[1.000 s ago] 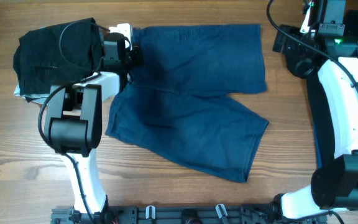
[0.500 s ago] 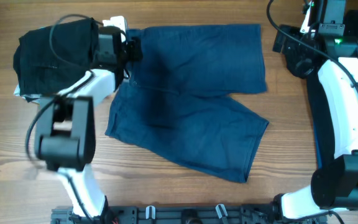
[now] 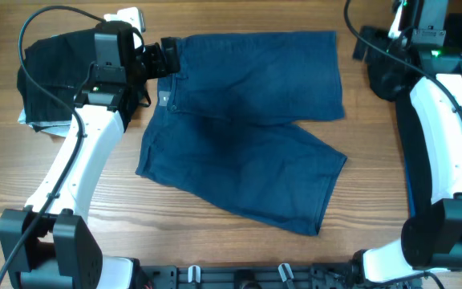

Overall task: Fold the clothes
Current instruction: 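Drag the waistband up-left with the left gripper to straighten the shorts, then reach the right gripper to the right leg hem of the shorts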

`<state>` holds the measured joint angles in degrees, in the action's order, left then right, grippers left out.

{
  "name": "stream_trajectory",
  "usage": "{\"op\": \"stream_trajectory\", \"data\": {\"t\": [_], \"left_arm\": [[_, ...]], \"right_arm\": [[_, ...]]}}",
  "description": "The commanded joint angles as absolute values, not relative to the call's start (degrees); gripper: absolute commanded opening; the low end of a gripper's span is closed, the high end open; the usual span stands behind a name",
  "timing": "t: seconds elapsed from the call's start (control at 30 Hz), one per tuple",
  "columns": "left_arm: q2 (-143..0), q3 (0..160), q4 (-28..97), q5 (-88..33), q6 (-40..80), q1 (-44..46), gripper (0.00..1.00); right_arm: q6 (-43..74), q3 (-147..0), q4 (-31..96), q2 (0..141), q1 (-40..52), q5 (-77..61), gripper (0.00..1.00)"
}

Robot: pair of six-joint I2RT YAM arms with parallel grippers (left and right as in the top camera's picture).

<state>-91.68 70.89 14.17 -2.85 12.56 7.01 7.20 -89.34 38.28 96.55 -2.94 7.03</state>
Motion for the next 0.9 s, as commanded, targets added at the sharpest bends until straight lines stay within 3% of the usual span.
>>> {"op": "stream_trajectory", "data": {"t": [0.0,0.17,0.23,0.53,0.63,0.7,0.87], "left_arm": [[-91.6,70.9,14.4,-2.7,12.9,6.9,1.00],[-91.6,70.9,14.5,-2.7,12.9,6.9,1.00],[-91.6,70.9,14.5,-2.7,12.9,6.9,1.00],[-91.6,70.9,14.5,-2.7,12.9,6.9,1.00],[-91.6,70.9,14.5,-2.7,12.9,6.9,1.00],[-91.6,70.9,14.5,-2.7,12.9,6.9,1.00],[-91.6,70.9,14.5,-2.7,12.9,6.9,1.00]], "right_arm": [[7.7,-89.5,41.4,97.3,-2.7,1.3,1.00],[4.9,-89.5,56.8,97.3,-2.7,-1.4,1.00],[10.7,-89.5,61.3,96.9,-3.4,1.1,1.00],[8.9,-82.4,65.5,95.3,-7.9,-8.4,0.96],[7.7,-77.0,63.6,95.3,-9.9,-13.2,0.74],[5.7,-73.8,62.4,95.4,-11.1,-18.4,0.54],[4.6,-65.2,56.3,95.4,-12.0,-20.9,0.50]]}}
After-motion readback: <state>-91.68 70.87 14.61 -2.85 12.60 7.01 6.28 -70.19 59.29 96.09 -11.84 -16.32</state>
